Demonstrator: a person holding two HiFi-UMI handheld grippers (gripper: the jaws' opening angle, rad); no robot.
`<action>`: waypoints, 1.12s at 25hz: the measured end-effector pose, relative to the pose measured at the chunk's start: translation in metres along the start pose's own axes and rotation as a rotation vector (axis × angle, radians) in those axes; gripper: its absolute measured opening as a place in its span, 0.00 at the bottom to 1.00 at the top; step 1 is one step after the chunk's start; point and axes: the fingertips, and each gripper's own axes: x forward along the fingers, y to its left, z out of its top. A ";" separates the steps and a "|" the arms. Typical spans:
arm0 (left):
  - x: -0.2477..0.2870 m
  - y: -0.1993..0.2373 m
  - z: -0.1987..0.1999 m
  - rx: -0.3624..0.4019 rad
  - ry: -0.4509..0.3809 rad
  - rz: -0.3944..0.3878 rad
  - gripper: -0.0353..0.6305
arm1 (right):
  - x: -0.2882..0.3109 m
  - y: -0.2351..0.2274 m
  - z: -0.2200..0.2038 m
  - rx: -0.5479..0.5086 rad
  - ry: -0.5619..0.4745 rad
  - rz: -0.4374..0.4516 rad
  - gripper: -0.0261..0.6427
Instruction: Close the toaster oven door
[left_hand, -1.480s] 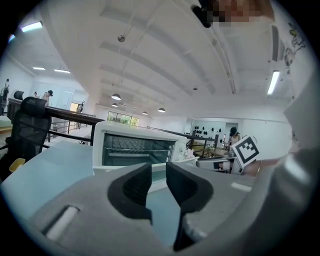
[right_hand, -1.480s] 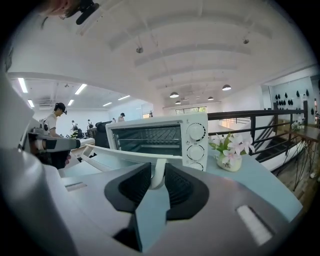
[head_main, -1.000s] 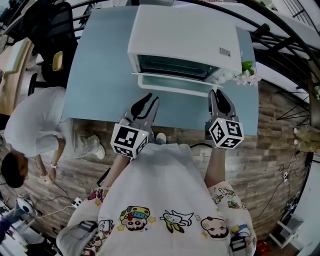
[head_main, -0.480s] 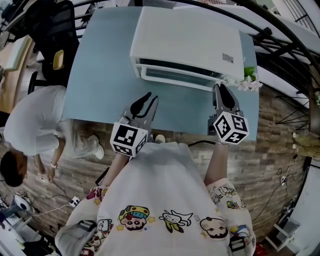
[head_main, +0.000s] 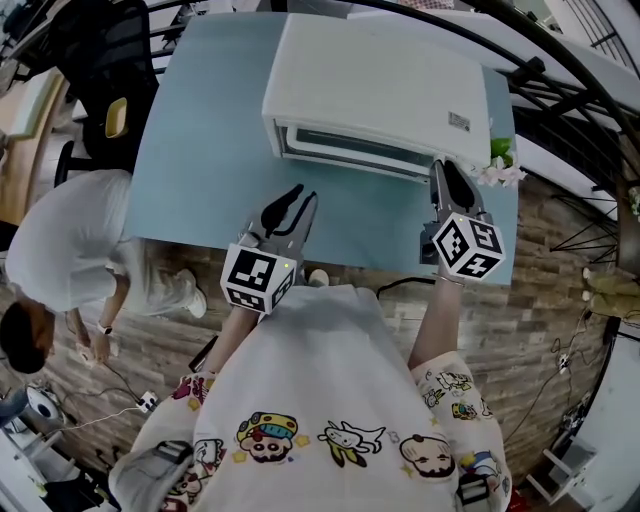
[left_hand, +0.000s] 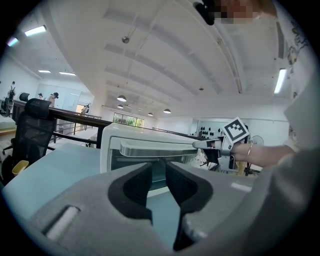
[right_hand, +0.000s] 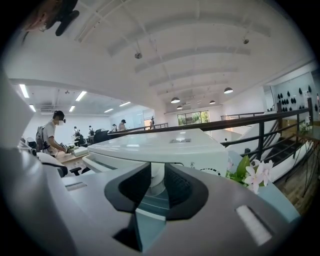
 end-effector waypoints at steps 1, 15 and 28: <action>-0.001 0.001 0.000 -0.001 0.000 0.001 0.18 | 0.000 0.000 0.000 0.000 0.002 0.001 0.19; -0.011 0.009 0.007 0.004 -0.019 0.027 0.18 | -0.005 0.006 0.004 -0.081 -0.012 -0.011 0.21; -0.026 -0.009 0.007 0.026 -0.017 0.003 0.18 | -0.063 0.050 -0.012 -0.131 -0.065 0.078 0.24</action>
